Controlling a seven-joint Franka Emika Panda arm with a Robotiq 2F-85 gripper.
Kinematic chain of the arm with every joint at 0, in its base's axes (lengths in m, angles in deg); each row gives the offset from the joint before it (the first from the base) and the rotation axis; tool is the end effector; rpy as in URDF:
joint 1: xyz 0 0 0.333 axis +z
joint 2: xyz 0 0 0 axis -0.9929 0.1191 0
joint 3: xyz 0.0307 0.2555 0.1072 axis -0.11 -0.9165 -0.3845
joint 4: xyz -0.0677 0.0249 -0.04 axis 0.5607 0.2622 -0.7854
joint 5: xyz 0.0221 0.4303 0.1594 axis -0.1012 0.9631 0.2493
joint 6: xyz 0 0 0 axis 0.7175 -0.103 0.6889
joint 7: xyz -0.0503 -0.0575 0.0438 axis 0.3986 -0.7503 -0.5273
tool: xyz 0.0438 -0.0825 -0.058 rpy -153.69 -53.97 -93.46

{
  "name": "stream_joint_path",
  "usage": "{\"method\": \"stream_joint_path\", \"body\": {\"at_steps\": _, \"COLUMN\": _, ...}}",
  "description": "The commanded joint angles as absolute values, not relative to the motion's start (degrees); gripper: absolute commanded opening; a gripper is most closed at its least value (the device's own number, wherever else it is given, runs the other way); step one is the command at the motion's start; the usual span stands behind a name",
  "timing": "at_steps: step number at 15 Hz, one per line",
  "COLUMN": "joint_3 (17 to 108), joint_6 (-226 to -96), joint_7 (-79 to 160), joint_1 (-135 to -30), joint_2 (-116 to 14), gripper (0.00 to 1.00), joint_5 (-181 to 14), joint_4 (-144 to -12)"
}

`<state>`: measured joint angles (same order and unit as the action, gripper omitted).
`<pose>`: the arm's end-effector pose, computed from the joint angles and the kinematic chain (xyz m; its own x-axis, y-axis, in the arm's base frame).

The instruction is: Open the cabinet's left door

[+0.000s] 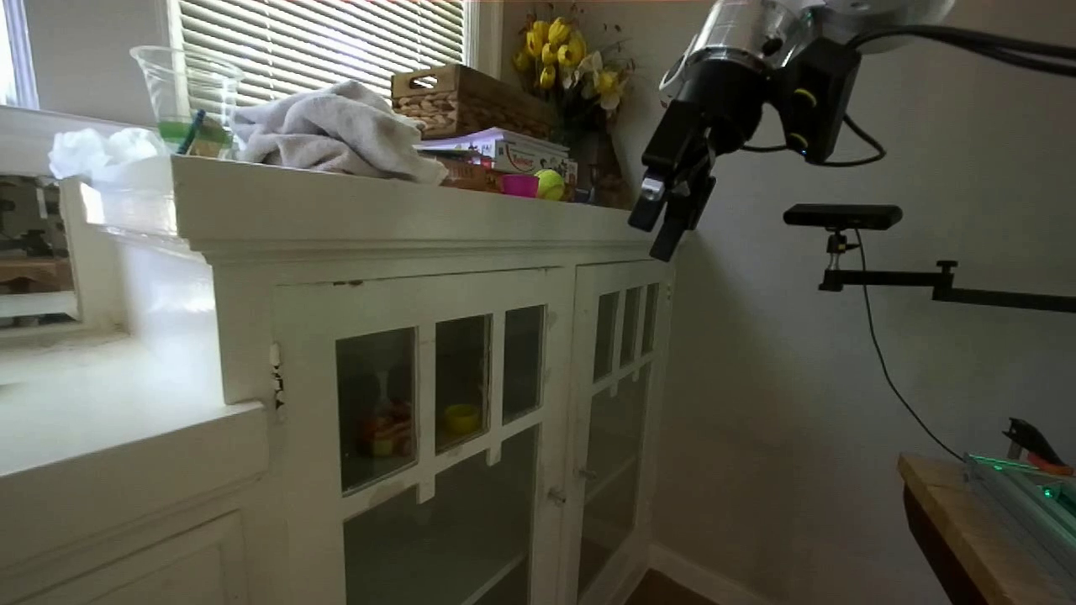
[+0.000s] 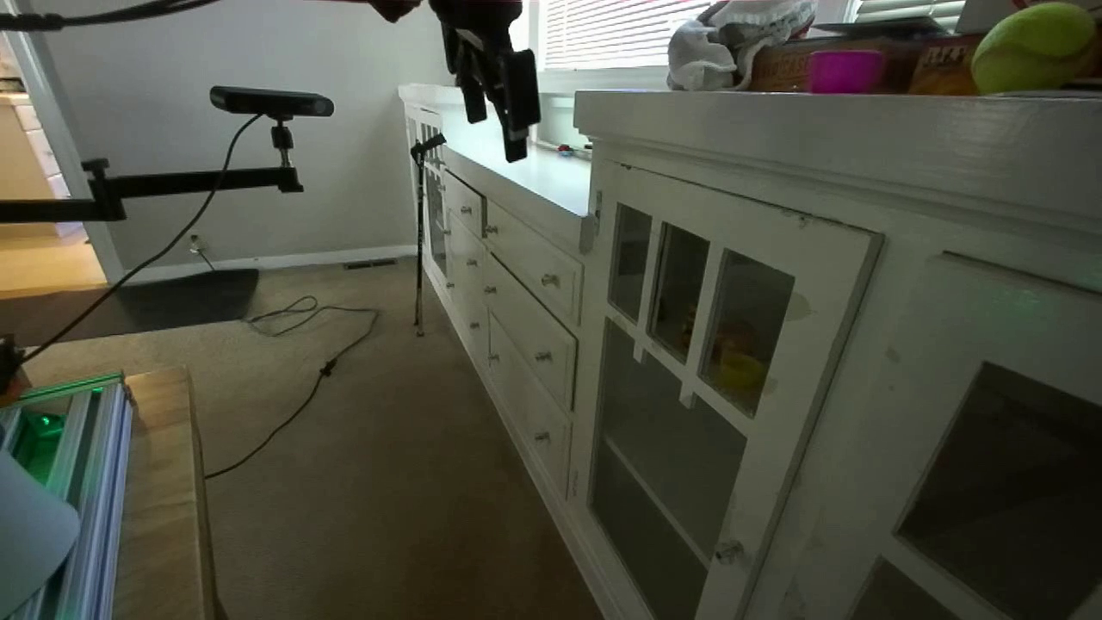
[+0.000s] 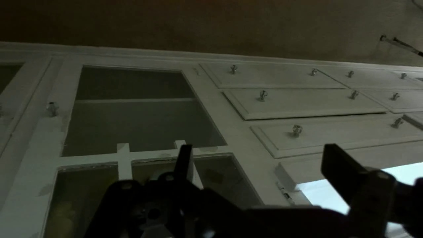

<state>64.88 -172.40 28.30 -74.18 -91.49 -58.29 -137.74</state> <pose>0.4834 0.0212 0.3256 0.9487 -0.1446 0.2813 -0.0553 -0.9515 -0.3025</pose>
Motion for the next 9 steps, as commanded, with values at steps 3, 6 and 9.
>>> {"method": "stream_joint_path", "body": {"at_steps": 3, "joint_3": 74.5, "joint_6": -173.0, "joint_7": 12.4, "joint_1": -74.5, "joint_2": -88.3, "gripper": 1.0, "joint_5": -54.5, "joint_4": -136.5}}
{"method": "stream_joint_path", "body": {"at_steps": 6, "joint_3": 78.7, "joint_6": -173.3, "joint_7": 4.3, "joint_1": -75.0, "joint_2": -86.2, "gripper": 1.0, "joint_5": -54.7, "joint_4": -135.1}}
{"method": "stream_joint_path", "body": {"at_steps": 9, "joint_3": 82.5, "joint_6": -180.4, "joint_7": -2.9, "joint_1": -73.6, "joint_2": -83.6, "gripper": 1.0, "joint_5": -49.6, "joint_4": -134.0}}
